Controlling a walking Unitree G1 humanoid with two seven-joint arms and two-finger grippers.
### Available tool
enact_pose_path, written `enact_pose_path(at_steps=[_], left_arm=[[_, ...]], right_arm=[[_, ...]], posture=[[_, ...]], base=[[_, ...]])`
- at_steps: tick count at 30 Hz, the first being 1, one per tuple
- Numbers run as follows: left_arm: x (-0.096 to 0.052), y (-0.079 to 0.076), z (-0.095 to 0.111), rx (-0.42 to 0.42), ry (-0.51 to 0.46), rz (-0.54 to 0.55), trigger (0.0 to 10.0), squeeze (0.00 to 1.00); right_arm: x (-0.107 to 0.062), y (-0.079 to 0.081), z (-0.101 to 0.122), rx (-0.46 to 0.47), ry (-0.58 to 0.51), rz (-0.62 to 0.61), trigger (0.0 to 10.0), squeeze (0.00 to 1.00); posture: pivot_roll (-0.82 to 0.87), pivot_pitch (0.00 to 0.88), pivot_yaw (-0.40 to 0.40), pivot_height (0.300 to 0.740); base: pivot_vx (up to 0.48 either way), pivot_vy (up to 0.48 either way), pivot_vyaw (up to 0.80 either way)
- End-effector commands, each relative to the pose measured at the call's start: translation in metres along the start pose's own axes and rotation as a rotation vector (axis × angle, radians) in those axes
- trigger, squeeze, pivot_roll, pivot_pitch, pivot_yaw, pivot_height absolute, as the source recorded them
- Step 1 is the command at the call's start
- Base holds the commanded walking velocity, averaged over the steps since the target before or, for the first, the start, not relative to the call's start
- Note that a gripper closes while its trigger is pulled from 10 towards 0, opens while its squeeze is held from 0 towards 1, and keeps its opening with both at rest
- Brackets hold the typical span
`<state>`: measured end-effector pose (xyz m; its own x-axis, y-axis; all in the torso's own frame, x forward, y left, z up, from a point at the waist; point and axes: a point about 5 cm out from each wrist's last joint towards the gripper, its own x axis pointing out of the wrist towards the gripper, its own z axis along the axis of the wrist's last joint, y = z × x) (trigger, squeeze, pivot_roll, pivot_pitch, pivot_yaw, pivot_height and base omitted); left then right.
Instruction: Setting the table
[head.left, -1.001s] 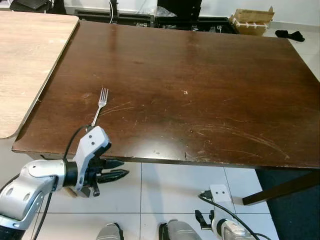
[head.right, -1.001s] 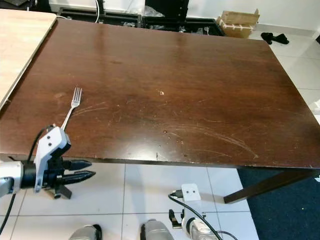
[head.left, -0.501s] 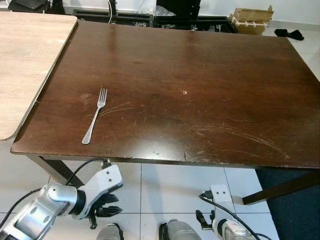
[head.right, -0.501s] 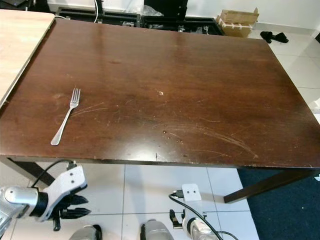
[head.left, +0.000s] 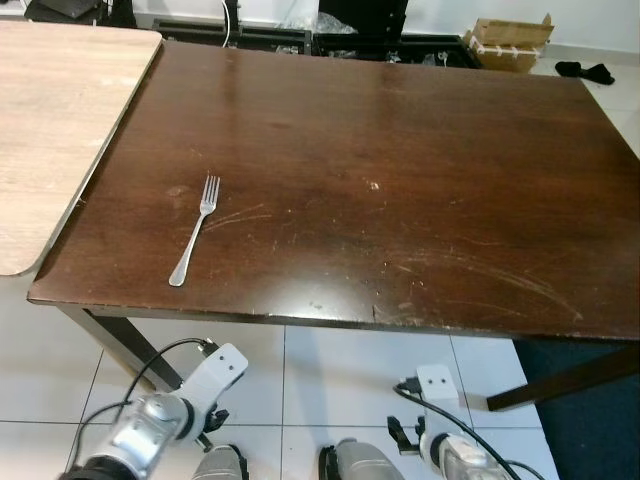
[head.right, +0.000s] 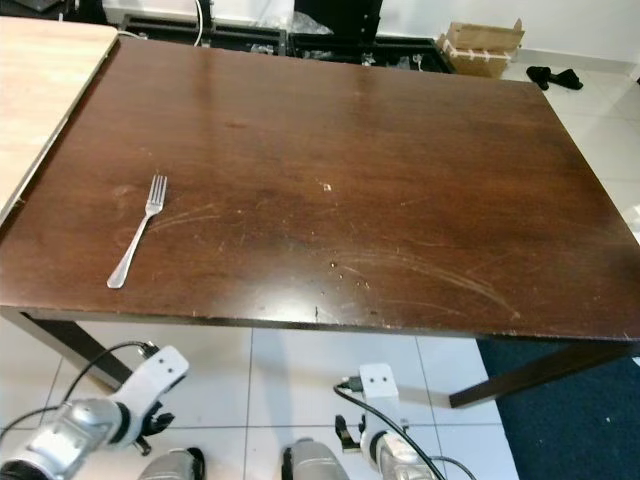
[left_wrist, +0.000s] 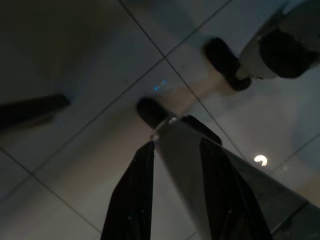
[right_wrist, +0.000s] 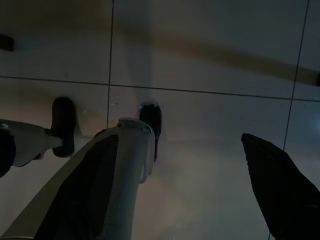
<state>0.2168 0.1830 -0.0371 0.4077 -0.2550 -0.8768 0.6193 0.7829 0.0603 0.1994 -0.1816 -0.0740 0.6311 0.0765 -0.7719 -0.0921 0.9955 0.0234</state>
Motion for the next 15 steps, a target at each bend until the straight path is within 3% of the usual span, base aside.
enact_pose_path(at_steps=[1,6,7,8,11,15], left_arm=[[0.003,0.001,-0.010,-0.045,0.025,0.031,10.0,0.00],[0.010,-0.006,-0.016,-0.078,0.018,0.055,10.0,0.00],[0.014,-0.010,-0.018,-0.135,-0.004,0.074,10.0,0.00],[0.014,-0.010,-0.018,-0.135,-0.004,0.074,10.0,0.00],[0.020,-0.012,-0.020,-0.380,-0.051,0.166,10.0,0.00],[0.022,-0.012,-0.022,-0.418,-0.030,0.197,10.0,0.00]], right_arm=[[-0.002,-0.002,-0.009,0.008,0.035,-0.013,10.0,0.00],[-0.002,-0.003,-0.009,0.009,0.037,-0.017,10.0,0.00],[-0.002,-0.003,-0.011,0.009,0.043,-0.022,10.0,0.00],[-0.002,-0.003,-0.011,0.009,0.043,-0.022,10.0,0.00],[-0.004,-0.006,-0.016,0.010,0.060,-0.042,10.0,0.00],[-0.004,-0.007,-0.016,0.011,0.061,-0.046,10.0,0.00]], posture=[[0.03,0.093,-0.015,0.740],[0.03,0.092,-0.010,0.740],[0.02,0.088,0.000,0.740],[0.02,0.088,0.000,0.740],[0.02,0.088,0.003,0.740],[0.02,0.089,0.005,0.740]], base=[[0.000,0.000,0.00],[0.000,0.000,0.00],[0.000,0.000,0.00],[0.000,0.000,0.00],[0.000,0.000,0.00],[0.000,0.000,0.00]])
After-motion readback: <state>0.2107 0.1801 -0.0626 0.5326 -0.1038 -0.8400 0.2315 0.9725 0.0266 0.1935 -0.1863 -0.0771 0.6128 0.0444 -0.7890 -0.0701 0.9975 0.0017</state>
